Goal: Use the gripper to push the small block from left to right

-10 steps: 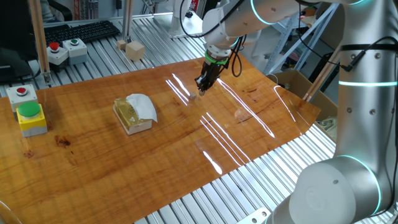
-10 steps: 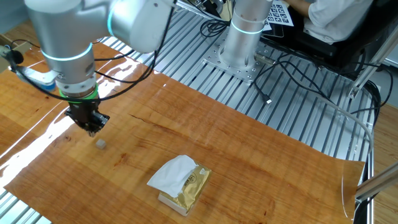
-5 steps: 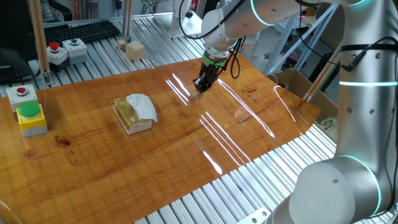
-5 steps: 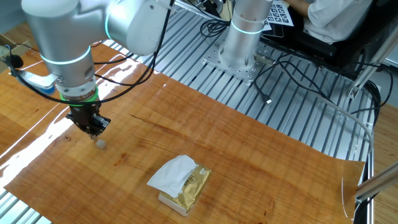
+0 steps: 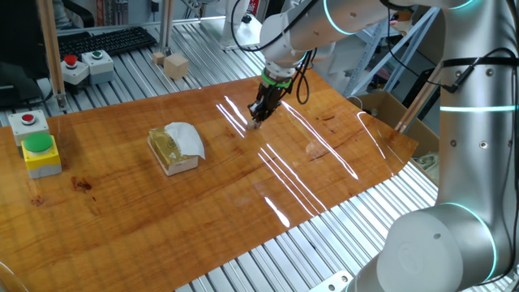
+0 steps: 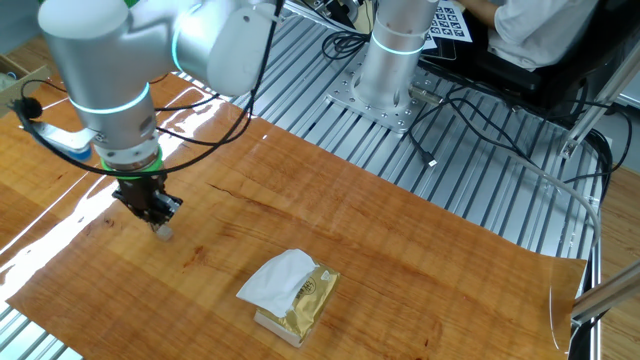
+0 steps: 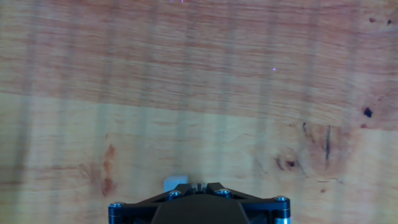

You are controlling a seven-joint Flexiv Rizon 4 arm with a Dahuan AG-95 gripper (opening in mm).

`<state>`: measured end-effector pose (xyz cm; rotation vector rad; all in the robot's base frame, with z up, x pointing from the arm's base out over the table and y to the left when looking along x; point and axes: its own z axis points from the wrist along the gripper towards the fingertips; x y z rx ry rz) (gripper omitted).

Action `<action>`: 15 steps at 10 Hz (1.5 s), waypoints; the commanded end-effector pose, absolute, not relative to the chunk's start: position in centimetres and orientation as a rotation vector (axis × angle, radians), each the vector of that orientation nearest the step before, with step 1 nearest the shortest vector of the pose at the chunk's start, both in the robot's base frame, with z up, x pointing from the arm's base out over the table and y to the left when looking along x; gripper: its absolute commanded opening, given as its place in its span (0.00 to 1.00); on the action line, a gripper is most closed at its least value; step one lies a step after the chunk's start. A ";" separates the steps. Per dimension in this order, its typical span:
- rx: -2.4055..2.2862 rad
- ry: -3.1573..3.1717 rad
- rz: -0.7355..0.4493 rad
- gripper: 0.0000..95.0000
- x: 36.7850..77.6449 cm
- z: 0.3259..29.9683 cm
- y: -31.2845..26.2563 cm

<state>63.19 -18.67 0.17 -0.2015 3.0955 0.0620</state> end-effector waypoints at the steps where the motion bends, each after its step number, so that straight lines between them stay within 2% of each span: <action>1: -0.175 3.099 0.065 0.00 63.2 0.1 -17.8; 7: -0.091 3.105 0.085 0.00 63.3 0.4 -14.6; 15: 0.073 3.106 0.092 0.00 61.8 0.4 -7.3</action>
